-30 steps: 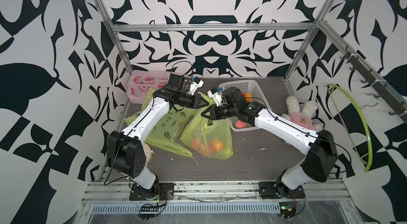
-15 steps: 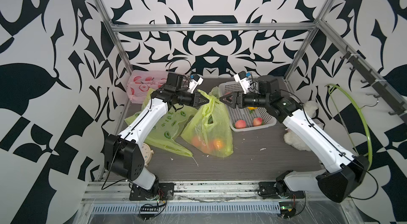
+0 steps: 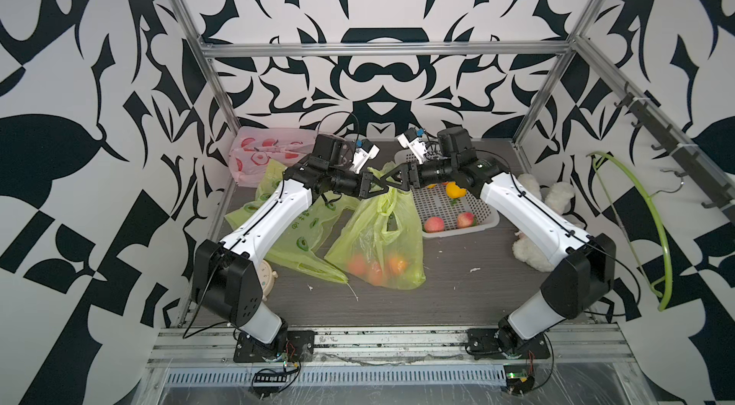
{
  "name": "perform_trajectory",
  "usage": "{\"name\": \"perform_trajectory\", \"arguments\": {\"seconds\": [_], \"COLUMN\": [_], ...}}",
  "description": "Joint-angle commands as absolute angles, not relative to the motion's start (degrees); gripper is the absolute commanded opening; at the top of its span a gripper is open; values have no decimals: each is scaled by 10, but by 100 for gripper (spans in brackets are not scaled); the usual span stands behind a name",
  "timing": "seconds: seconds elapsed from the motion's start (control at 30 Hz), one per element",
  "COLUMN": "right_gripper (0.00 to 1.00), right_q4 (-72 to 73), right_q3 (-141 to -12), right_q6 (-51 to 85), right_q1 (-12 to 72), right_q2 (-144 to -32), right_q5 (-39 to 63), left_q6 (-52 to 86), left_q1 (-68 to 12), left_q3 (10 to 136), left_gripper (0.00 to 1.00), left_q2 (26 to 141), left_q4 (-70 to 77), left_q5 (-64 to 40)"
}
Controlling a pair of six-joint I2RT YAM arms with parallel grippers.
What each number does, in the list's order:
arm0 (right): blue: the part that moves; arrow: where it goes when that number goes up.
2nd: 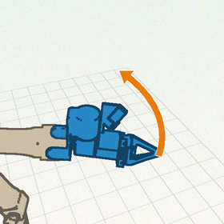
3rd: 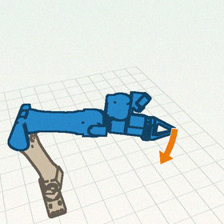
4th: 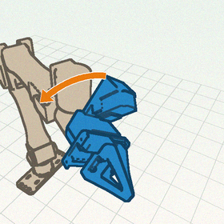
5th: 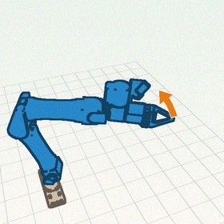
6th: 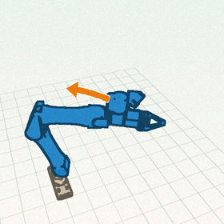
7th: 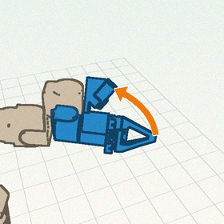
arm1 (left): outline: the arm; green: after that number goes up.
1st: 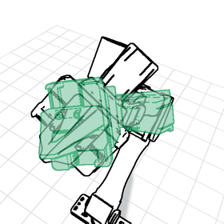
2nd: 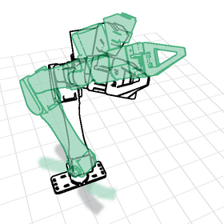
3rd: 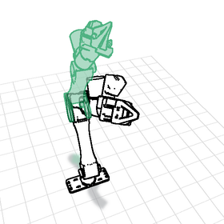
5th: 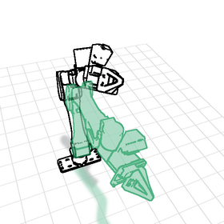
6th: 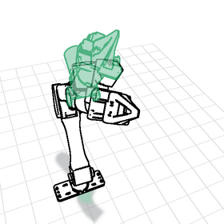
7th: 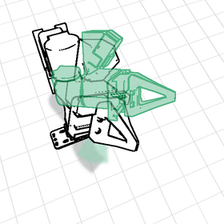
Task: Place the peach into a plastic bag & tie a knot
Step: Cross the plastic bag at the center of the board.
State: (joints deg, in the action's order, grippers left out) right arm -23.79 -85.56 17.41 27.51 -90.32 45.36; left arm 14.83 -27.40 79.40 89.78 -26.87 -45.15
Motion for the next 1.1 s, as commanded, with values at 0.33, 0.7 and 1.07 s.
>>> {"name": "perform_trajectory", "arguments": {"seconds": [0.33, 0.7, 1.07], "right_gripper": [75, 76, 71], "right_q4": [-317, -346, -348], "right_q3": [-888, -930, -912], "right_q6": [79, 49, 39], "right_q1": [279, 278, 281], "right_q2": [-857, -925, -940], "right_q5": [421, 475, 558], "left_q6": [129, 124, 129], "left_q1": [-276, -276, -276], "left_q3": [790, 767, 772], "left_gripper": [0, 0, 0], "left_q2": [882, 853, 857], "left_q4": [-239, -235, -229], "left_q5": [-474, -486, -474]}}
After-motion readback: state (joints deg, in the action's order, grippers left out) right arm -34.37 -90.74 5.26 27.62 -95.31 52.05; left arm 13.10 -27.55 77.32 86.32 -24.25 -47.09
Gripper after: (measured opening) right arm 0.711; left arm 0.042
